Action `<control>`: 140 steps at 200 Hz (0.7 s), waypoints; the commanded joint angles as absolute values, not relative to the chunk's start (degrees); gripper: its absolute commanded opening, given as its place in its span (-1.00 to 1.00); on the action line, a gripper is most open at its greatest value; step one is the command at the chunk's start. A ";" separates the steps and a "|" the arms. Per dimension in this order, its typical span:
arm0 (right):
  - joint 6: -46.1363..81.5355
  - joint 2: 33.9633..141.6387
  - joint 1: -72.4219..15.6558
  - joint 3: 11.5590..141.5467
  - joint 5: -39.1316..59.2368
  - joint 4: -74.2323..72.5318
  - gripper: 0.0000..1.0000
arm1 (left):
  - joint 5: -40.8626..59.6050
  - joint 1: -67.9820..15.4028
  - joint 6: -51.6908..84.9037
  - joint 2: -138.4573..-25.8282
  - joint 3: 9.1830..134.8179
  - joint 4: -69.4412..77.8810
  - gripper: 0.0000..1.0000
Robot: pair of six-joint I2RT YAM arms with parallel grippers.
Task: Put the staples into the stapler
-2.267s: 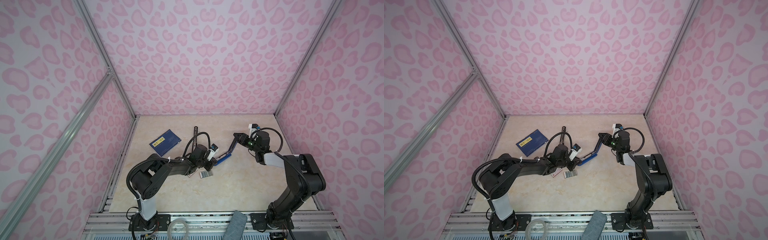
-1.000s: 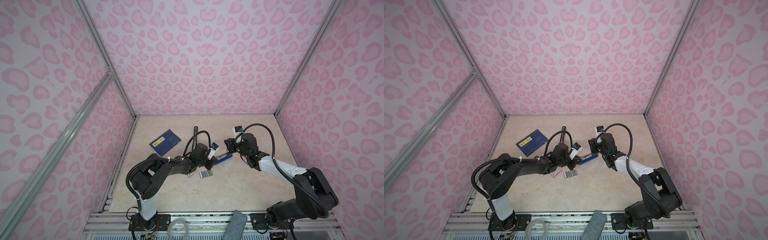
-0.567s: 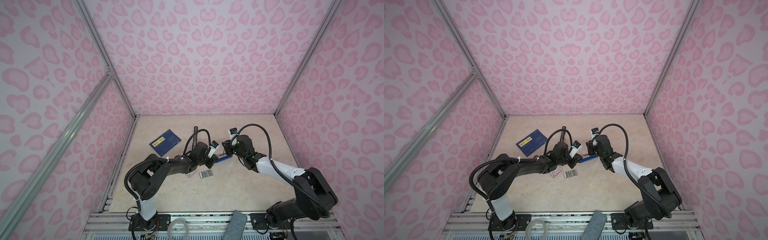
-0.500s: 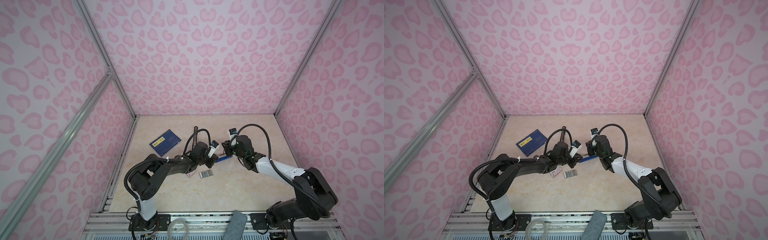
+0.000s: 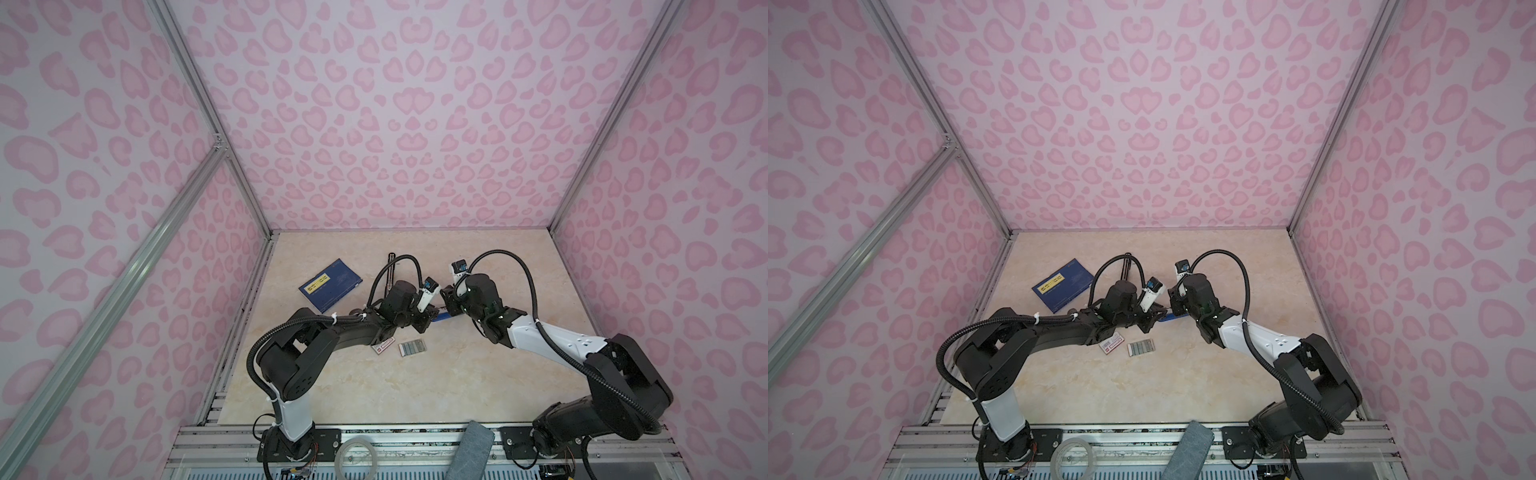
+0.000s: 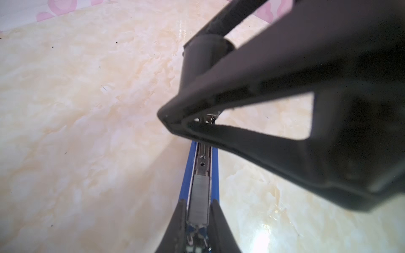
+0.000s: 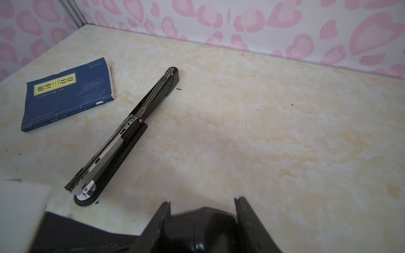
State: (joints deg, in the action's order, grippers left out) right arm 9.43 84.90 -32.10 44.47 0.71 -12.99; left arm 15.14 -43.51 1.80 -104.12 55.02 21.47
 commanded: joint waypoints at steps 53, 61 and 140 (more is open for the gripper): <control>16.52 85.69 -34.44 45.00 14.47 -11.50 -0.04 | 16.44 -43.68 2.55 -104.24 57.13 26.32 -0.74; 16.52 85.69 -34.60 45.00 14.53 -11.60 -0.03 | 16.35 -43.68 2.55 -104.24 57.22 26.36 -0.75; 17.40 84.48 -34.98 44.32 15.30 -12.18 0.16 | 15.73 -43.68 2.46 -104.13 56.55 26.35 -0.76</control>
